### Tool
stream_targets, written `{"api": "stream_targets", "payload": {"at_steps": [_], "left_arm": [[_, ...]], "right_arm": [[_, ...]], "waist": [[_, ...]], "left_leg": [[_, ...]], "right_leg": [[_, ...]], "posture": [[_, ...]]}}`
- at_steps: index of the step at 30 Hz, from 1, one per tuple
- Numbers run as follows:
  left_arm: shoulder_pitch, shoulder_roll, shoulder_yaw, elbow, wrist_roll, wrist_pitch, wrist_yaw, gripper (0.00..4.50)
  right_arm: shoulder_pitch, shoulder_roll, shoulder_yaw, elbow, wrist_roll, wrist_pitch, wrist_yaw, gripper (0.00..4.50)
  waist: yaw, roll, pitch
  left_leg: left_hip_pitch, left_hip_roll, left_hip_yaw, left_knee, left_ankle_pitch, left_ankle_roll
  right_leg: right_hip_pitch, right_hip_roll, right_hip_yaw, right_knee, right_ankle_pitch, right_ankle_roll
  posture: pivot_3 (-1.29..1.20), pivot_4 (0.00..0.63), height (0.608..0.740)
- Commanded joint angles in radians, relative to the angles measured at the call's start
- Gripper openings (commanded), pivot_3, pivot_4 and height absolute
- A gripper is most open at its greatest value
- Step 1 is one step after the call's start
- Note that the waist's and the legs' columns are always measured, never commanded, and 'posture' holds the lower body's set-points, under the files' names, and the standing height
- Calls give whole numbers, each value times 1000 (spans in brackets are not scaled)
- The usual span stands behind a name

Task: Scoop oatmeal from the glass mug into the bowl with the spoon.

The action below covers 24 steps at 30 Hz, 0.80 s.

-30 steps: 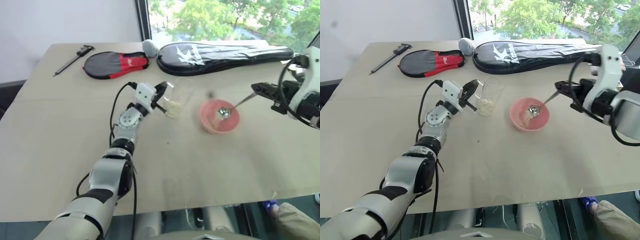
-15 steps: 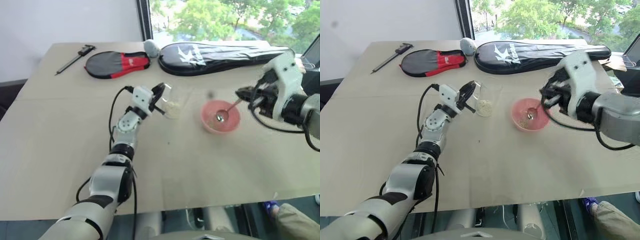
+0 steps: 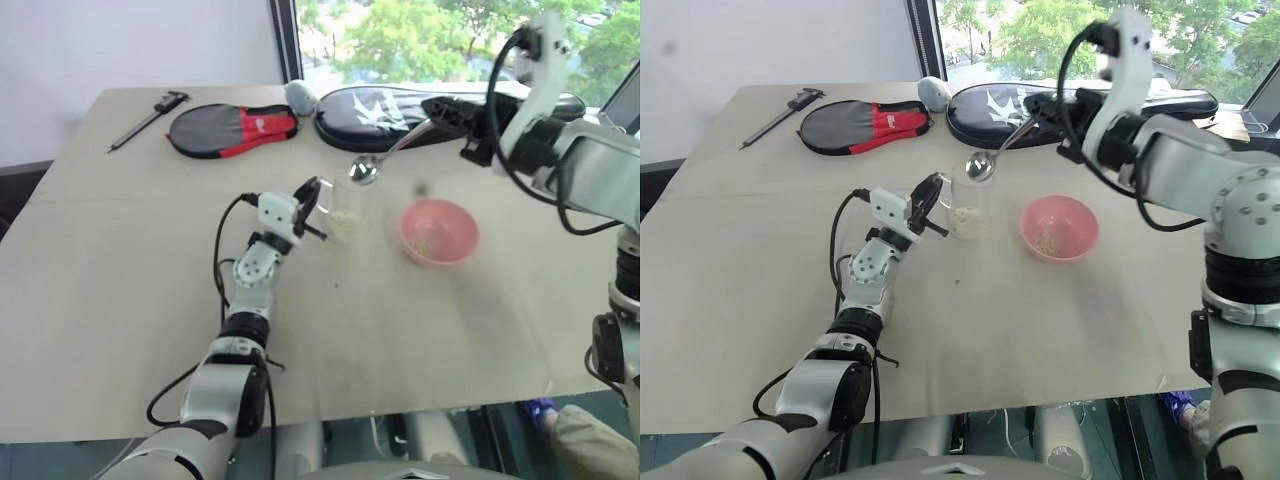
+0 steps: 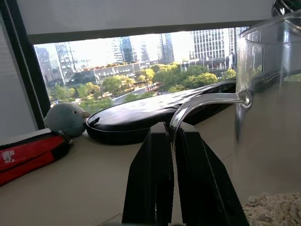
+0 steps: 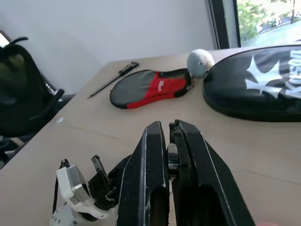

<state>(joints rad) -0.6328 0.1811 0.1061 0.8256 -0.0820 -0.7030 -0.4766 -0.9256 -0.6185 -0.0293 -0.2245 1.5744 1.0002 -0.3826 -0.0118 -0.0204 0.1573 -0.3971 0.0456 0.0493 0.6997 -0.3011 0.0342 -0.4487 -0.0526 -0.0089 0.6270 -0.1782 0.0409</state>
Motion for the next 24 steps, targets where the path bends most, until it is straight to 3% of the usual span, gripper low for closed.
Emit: {"api": "stream_targets", "payload": {"at_steps": [1,6,9,14,24], "left_arm": [[60,7,-5,-93,-15,11,6,59],[149,4,-6,-197,-51,53,-21,59],[201,9,-6,-253,-54,79,-16,0],[251,22,-1,-315,-46,112,0,0],[269,30,5,-334,-65,145,7,0]], "right_arm": [[-4,51,35,-8,-74,5,54,0],[8,128,81,32,-189,24,124,0],[10,159,81,45,-237,32,156,978],[-7,191,51,71,-332,24,193,3149],[-11,231,-3,74,-466,31,266,3149]], "waist": [[-1,1,0],[-2,5,-3],[-3,9,-6],[-4,11,-7],[-5,11,-7]], "left_leg": [[0,0,0,0,0,0],[1,0,0,0,0,0],[1,0,0,0,0,0],[2,0,0,0,0,0],[2,1,0,0,0,0]], "right_leg": [[0,0,0,0,0,0],[0,0,0,1,0,0],[0,0,0,1,0,0],[0,1,0,1,0,0],[0,2,0,1,0,0]], "posture": [[0,150,740],[0,150,740],[0,150,740],[0,150,740],[0,150,740]]}}
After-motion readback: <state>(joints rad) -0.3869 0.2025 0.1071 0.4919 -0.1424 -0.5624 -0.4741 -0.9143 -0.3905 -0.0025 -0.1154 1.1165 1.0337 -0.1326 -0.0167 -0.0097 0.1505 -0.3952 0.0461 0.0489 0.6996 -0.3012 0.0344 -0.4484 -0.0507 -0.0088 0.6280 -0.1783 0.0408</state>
